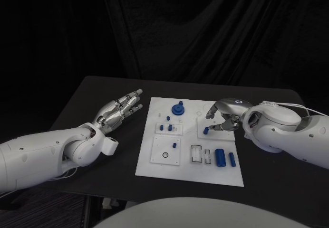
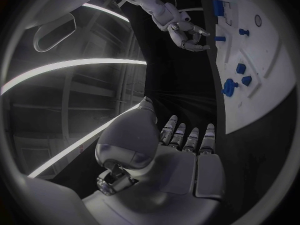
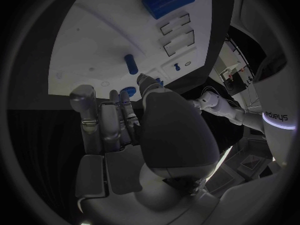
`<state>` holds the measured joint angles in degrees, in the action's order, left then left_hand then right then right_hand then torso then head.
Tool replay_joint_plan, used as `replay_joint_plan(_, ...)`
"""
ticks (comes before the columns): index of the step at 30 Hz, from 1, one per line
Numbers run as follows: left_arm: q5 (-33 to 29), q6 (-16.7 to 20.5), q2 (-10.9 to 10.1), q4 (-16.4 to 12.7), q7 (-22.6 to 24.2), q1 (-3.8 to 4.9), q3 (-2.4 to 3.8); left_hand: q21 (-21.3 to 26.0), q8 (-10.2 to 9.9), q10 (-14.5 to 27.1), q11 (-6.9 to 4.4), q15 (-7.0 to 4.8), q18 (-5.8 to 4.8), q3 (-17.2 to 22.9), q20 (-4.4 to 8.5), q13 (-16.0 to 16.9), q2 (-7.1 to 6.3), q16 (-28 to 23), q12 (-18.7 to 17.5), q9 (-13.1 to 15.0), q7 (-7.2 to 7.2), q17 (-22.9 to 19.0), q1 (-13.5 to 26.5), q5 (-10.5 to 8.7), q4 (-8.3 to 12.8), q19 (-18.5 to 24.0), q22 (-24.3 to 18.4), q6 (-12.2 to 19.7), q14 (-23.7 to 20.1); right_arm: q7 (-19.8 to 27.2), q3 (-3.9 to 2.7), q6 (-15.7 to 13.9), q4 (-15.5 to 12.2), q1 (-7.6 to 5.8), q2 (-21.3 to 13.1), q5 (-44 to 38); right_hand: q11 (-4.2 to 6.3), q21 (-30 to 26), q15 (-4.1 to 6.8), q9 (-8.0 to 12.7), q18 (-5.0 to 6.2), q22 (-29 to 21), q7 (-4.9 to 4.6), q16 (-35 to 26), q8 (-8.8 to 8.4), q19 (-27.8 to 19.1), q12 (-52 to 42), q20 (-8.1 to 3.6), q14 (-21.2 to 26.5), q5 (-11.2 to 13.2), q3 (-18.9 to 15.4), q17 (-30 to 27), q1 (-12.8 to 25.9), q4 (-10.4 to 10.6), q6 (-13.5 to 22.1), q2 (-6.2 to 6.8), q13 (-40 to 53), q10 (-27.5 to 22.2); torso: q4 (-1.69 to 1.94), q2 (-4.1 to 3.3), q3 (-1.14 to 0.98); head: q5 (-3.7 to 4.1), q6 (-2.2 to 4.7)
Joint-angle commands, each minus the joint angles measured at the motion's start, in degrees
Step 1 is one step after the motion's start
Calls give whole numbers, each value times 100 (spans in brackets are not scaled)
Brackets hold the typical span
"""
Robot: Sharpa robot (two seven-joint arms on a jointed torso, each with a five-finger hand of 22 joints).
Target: Assemble the parts on the task board
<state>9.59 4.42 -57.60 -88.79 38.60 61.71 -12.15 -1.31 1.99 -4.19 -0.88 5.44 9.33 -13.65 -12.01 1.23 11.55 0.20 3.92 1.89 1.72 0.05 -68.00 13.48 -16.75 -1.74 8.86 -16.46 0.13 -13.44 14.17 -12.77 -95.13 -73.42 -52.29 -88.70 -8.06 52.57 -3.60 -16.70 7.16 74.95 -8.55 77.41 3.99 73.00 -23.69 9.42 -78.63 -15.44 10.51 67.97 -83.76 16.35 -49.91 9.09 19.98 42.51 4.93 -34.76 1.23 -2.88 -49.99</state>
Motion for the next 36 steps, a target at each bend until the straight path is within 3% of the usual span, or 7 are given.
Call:
replay_joint_plan(1,-266,-267,-8,-79,779,9,4,12,-24,-6,67,49,75,-48,-26,-8,73,-20,-35,-7,-11,-5,-8,-12,-4,9,-27,44,-13,-50,-3,-116,17,94,15,-158,5,-57,6,32,6,543,-9,-14,-17,-1,31,-3,-2,39,-46,-33,-18,-1,37,-33,-41,67,-3,-1,-2,23,-1)
replay_joint_plan(5,-312,-300,-28,-122,745,6,4,8,-16,-35,139,82,80,-75,-42,-2,145,-20,-21,-1,-106,-5,-28,39,2,9,-33,8,-13,-36,-3,-177,44,181,46,-163,10,-87,8,60,11,536,-23,-27,-7,-16,32,-4,13,27,-53,-54,-39,-7,28,-43,-80,112,0,-10,0,34,-1)
replay_joint_plan(10,-414,-350,-41,-174,706,1,4,2,-7,-93,366,142,81,-119,-106,9,214,-20,21,7,-205,-5,-158,217,8,2,-46,-61,-13,-25,-3,-153,85,274,102,-166,20,-92,17,99,12,537,-25,-28,20,-16,38,-10,14,-24,-51,-61,-83,-19,-19,-68,-148,177,-2,-10,3,48,-1)
replay_joint_plan(21,-460,-406,-33,-168,643,-15,4,-4,-2,-108,429,164,94,-110,-158,12,252,-20,47,12,-283,-5,-547,695,12,-9,-69,-111,-13,51,-3,-179,198,430,229,-167,101,-90,90,195,11,546,-14,-23,158,5,23,-70,7,-436,92,-85,-300,-77,-340,-126,-404,571,3,-4,2,71,-1)
replay_joint_plan(25,-462,-418,-18,-144,622,-18,4,-5,3,-115,437,174,95,-99,-171,14,250,-20,57,16,-326,-5,-664,800,15,-12,-73,-149,-13,106,-3,-242,245,459,267,-168,197,-30,172,151,5,564,-9,2,306,42,4,-138,-23,-585,282,-58,-446,-125,-633,-160,-515,944,-2,-2,1,60,-1)
replay_joint_plan(30,-463,-446,9,-104,594,-27,4,-8,13,-124,441,197,96,-78,-198,16,258,-20,71,26,-418,-5,-810,907,21,-15,-80,-229,-13,179,-3,-388,278,474,289,-168,285,11,243,83,0,573,45,4,426,68,-5,-207,-39,-551,436,-61,-568,-195,-848,-228,-590,1275,1,0,1,51,-1)
replay_joint_plan(36,-463,-489,38,-55,546,-48,4,-12,38,-153,497,225,99,-33,-233,21,258,-20,106,45,-631,-5,-1047,1101,45,-21,-87,-410,-13,260,-3,-603,312,479,307,-168,374,10,325,-21,-1,572,106,-48,546,71,51,-285,-22,-267,573,-134,-734,-345,-1019,-370,-693,1599,2,-2,1,45,-1)
